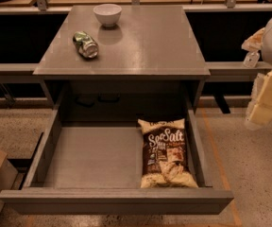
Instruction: Pick brown chip bag from top drawer and place on counter
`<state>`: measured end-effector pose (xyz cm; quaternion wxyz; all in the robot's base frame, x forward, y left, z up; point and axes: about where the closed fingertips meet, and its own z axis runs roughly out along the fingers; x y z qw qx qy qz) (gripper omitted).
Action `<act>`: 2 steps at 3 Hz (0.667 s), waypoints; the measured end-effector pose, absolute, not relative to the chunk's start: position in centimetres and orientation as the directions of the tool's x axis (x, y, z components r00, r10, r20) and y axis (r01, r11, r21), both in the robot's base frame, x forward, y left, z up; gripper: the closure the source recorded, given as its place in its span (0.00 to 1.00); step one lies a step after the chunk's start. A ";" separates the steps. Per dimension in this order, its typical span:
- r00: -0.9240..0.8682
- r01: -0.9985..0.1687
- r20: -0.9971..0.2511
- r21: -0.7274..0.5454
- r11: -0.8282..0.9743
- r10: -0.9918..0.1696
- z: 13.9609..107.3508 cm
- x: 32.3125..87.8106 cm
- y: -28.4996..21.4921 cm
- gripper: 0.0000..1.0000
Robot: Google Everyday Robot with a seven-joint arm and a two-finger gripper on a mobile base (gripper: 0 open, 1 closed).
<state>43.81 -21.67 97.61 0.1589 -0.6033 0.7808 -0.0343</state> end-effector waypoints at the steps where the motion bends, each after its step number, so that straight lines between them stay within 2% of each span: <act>1: -0.223 -0.927 -0.209 -0.255 0.273 -0.952 97.5 44.0 -21.5 0.00; 2: -0.216 -0.928 -0.210 -0.258 0.267 -0.954 95.4 45.1 -21.1 0.00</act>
Offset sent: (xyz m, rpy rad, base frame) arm 0.0297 0.0103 -0.0602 0.0007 -0.0008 0.0128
